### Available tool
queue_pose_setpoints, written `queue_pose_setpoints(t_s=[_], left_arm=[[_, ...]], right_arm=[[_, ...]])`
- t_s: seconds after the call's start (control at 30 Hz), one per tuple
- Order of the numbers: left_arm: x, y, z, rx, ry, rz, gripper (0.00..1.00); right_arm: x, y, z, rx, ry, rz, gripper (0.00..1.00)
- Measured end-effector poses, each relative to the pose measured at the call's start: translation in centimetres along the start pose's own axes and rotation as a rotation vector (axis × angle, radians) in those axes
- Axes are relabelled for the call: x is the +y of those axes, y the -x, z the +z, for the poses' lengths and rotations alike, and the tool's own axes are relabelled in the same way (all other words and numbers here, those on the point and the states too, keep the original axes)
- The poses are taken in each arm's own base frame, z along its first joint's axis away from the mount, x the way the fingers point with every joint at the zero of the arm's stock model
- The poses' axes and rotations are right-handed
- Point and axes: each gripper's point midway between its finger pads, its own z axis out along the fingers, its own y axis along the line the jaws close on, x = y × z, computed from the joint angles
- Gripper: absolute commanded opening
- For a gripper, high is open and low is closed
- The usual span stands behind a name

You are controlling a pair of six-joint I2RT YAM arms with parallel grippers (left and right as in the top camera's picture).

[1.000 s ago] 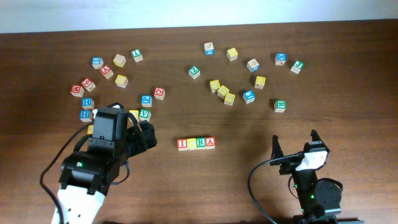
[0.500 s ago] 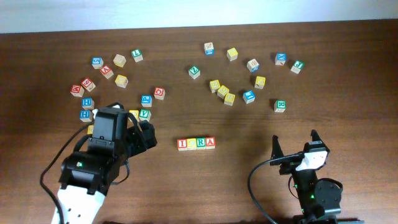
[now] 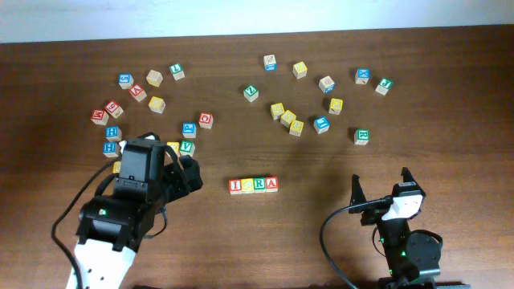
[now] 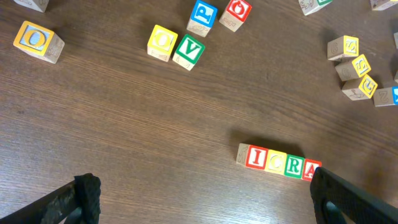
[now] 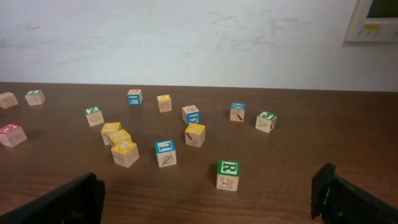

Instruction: Spell out ICRA

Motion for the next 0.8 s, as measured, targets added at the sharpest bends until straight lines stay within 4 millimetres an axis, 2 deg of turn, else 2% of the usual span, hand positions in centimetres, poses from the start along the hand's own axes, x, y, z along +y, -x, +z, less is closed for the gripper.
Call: queue_pose_setpoints(t_s=[0.13,0.47,0.67,0.77,0.8], left_arm=[[0.9,-0.7,-1.4,-0.008,0.018,0.001,0.99],[0.7,-0.8,-4.6,-0.12,-0.072,0.175,0.99],[0.7,-1.1,-5.2,-0.214,-0.118,0.266,0.99],[1.2,-1.2,-5.3,-0.25,-0.124,0.279,0.99],[2.0,-1.4,-5.2,-0.261,-0.112,0.275,0.99]], right_arm=[[0.0,0.0,0.0,0.0,0.0,0.0,0.98],[0.0,0.0,0.0,0.0,0.0,0.0,0.98],[0.0,0.0,0.0,0.0,0.0,0.0,0.98],[0.0,0.0,0.0,0.0,0.0,0.0,0.98],[0.0,0.0,0.0,0.0,0.0,0.0,0.99]])
